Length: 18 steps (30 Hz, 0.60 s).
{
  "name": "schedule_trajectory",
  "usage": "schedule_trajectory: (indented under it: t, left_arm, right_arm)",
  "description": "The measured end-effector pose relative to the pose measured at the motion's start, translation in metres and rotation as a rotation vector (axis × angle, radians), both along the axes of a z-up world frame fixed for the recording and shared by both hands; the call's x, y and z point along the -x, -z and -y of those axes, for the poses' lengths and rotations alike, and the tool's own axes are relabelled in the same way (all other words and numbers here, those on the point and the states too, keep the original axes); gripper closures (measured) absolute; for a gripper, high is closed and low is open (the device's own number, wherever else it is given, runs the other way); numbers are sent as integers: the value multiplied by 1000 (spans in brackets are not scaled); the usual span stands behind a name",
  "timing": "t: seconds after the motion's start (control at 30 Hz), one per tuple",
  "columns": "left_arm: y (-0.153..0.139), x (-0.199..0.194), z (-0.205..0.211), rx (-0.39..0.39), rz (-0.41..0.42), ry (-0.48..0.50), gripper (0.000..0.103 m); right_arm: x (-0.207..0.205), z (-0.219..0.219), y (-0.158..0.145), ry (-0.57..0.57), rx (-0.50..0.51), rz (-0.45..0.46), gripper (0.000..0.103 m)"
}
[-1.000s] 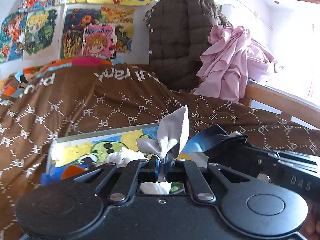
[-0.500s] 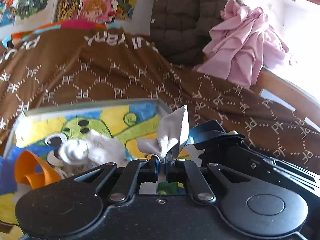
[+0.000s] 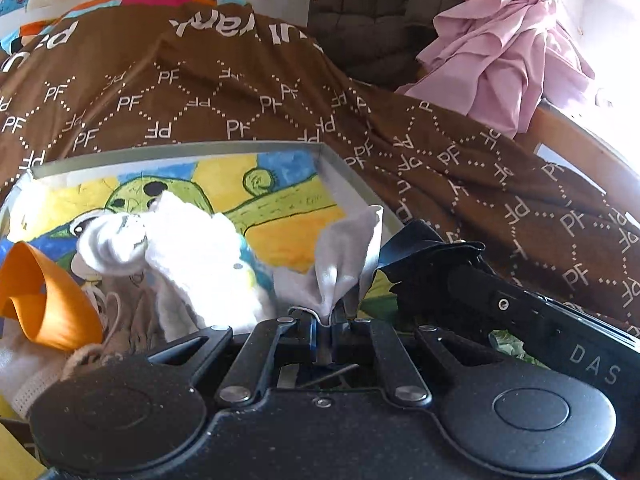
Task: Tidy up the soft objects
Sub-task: 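Lower both cloths into the tray and open both tools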
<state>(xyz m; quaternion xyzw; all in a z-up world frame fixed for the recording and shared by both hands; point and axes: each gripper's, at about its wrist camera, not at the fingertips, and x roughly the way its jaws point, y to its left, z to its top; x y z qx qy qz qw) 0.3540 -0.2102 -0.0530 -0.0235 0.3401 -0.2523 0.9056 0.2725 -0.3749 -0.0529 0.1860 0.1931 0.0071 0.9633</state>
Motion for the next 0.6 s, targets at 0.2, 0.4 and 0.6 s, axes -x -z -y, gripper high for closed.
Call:
schedule_trajectory:
  t: [0.2, 0.4, 0.6]
  left_arm:
    - [3, 0, 0, -11, -12, -10, 95]
    - [4, 3, -1, -8, -19, -25, 87]
    - [-1, 8, -2, -16, -18, -34, 76]
  right_arm:
    - [0, -1, 0, -2, 7, -6, 84]
    - [2, 1, -3, 2, 11, -5, 69]
    - [6, 12, -5, 7, -43, 4, 57]
